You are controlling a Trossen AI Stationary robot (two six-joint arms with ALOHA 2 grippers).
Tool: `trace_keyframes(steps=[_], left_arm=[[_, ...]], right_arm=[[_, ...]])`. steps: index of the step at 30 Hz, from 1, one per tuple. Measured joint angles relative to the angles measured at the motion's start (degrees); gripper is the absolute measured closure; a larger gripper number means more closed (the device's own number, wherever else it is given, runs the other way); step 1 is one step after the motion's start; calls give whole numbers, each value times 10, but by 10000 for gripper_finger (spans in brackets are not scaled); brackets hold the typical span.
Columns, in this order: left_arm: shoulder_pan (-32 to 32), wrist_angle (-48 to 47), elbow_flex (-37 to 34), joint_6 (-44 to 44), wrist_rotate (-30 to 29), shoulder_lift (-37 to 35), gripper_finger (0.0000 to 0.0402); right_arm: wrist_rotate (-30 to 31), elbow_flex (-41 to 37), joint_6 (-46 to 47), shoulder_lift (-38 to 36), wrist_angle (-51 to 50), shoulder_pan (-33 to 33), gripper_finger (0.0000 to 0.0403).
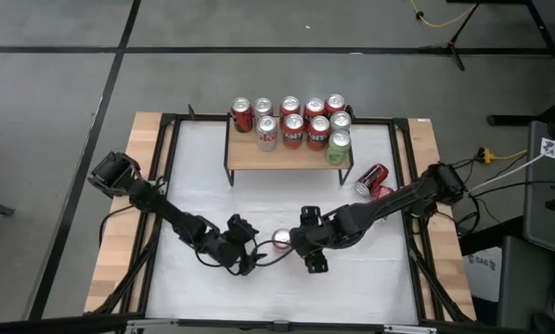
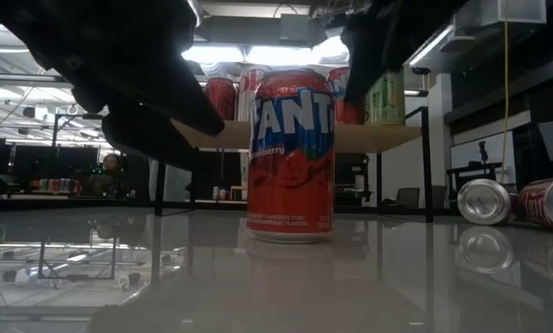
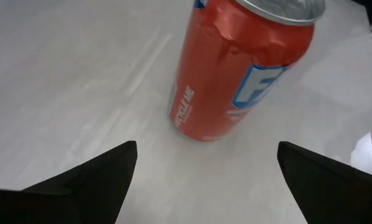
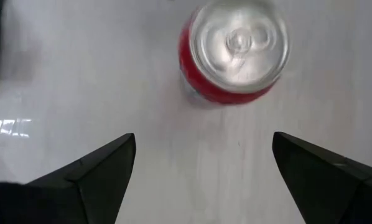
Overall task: Place canned beverage on shelf
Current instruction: Put the orange soda can on the shelf aligned with the other soda can
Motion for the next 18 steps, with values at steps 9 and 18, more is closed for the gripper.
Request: trace_keyframes(steps=[9,18], left_arm=[[-1,0,0,-1,-5,0,17],[-1,0,0,-1,-6,0,17]], right_arm=[[79,64,-35,-1,46,0,33],[80,45,-61,4,117,0,33]])
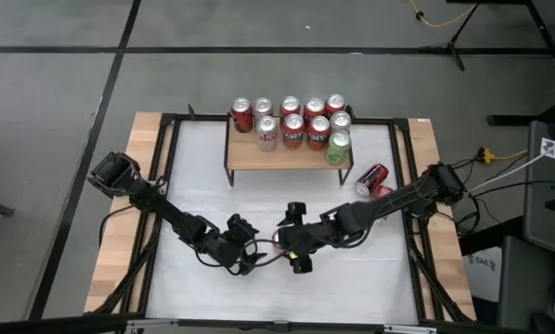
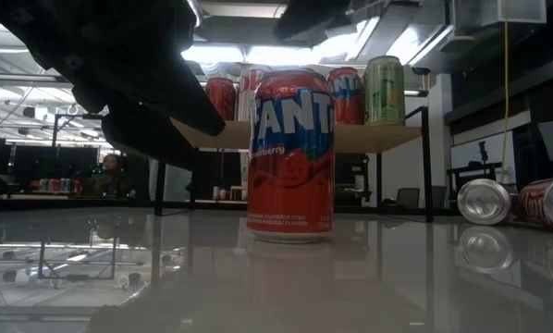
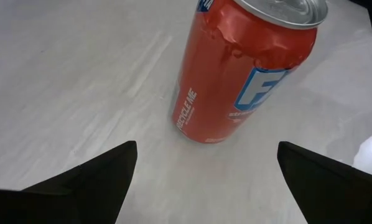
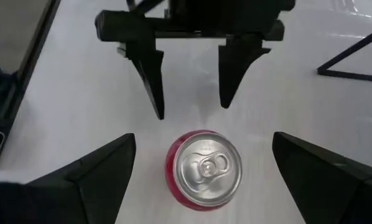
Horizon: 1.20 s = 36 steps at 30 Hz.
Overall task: Place canned beverage on shelf
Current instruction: Put the orange soda can on the shelf aligned with the other soda can
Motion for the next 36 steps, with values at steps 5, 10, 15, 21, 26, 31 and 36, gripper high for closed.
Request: trace_keyframes(steps=[5,10,15,21,26,31,36], left_arm=[[0,0,0,0,0,0,17],[0,0,0,0,0,0,17],[0,0,0,0,0,0,17],[0,0,0,0,0,0,17],[0,0,0,0,-1,0,17],[0,0,0,0,-1,0,17],[0,0,0,0,-1,0,17]], right_arm=[[19,-31,29,0,8,0,33],[18,-63,48,0,46,0,33],[19,-104,49,1,99,0,33],[19,-136,64,1,142,0,33],[19,-156,66,1,156,0,33],[22,-179,66,1,198,0,33],[34,-180,64,1,203,0,50]])
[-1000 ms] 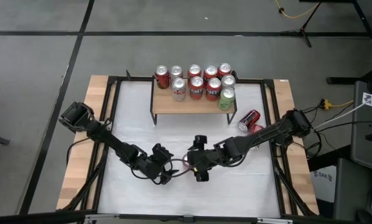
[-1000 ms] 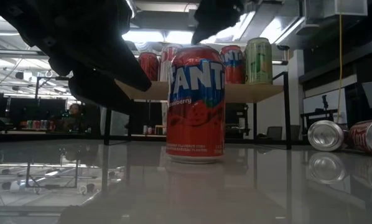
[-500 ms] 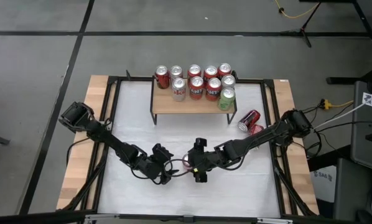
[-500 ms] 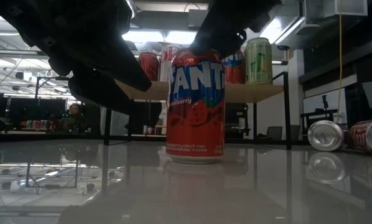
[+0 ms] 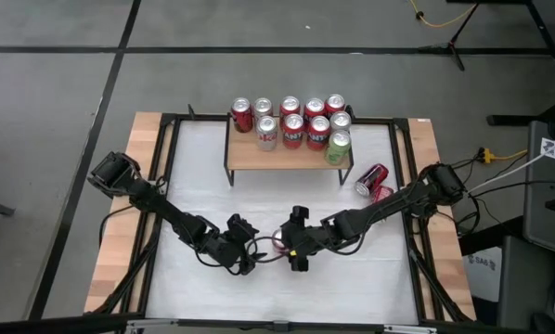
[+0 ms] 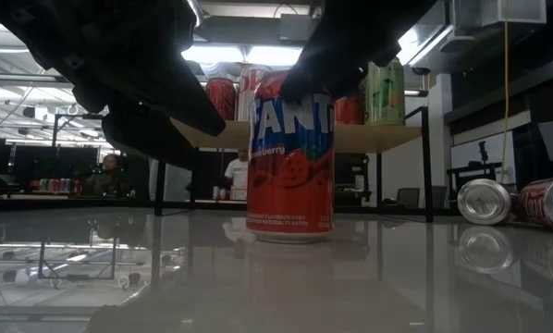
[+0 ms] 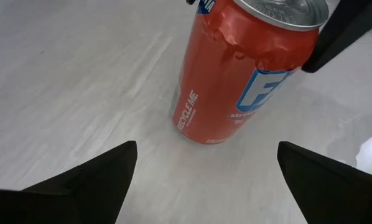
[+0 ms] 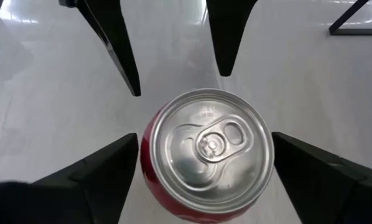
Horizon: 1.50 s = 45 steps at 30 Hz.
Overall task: Place canned beverage on shelf
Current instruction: Put the orange soda can on the shelf aligned with the other soda can
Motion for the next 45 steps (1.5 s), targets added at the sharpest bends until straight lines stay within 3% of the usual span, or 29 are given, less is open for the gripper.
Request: trace_keyframes(steps=[9,16,22,27,35,45], left_arm=[[0,0,0,0,-1,0,17],[0,0,0,0,-17,0,17],[0,0,0,1,-19,0,17],[0,0,0,1,-19,0,17],[0,0,0,1,-27,0,17],[0,2,0,2,-41,0,17]], right_arm=[[5,0,-4,0,0,-8,129],[2,0,-5,0,1,-11,117],[-6,0,-13,-5,5,-12,129],[-17,0,-20,-45,-14,-26,128],[-59,0,-65,-156,-66,-91,129],[-144,2,-123,-249,-81,-248,124]])
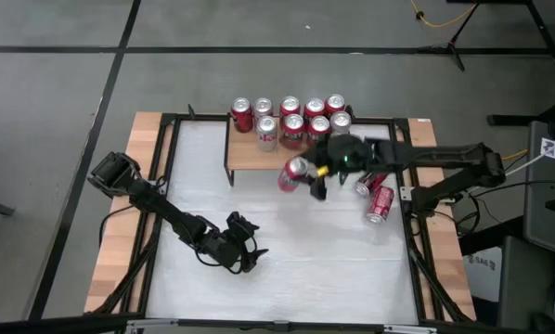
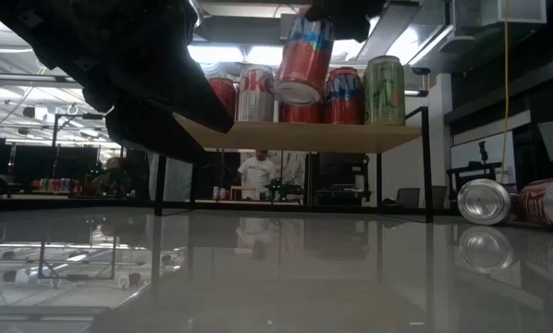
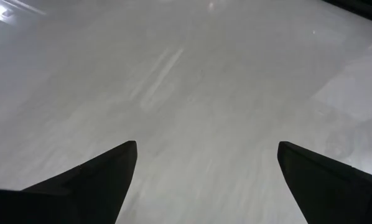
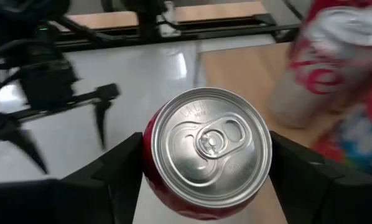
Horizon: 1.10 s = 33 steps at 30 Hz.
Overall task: Place canned beverage on shelf
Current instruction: Put the orange soda can on the shelf aligned with the other soda can
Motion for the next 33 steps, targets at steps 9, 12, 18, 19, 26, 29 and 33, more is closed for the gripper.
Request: trace_keyframes(steps=[9,12,18,19,26,29,33], left_arm=[[1,0,0,0,-1,0,17],[2,0,0,0,-4,0,17],[9,0,0,0,-4,0,17],[11,0,0,0,-4,0,17],[15,2,0,0,-3,0,17],[15,4,0,0,0,0,17],[15,4,0,0,0,0,17]], right_arm=[[-45,46,-49,0,-55,-79,123],[-47,54,-65,0,-55,-87,123],[-36,55,-90,3,-75,-91,123],[-31,55,-93,5,-77,-91,123],[12,55,-110,21,-84,-90,123],[24,55,-112,30,-92,-90,123],[28,55,-113,37,-89,-90,123]])
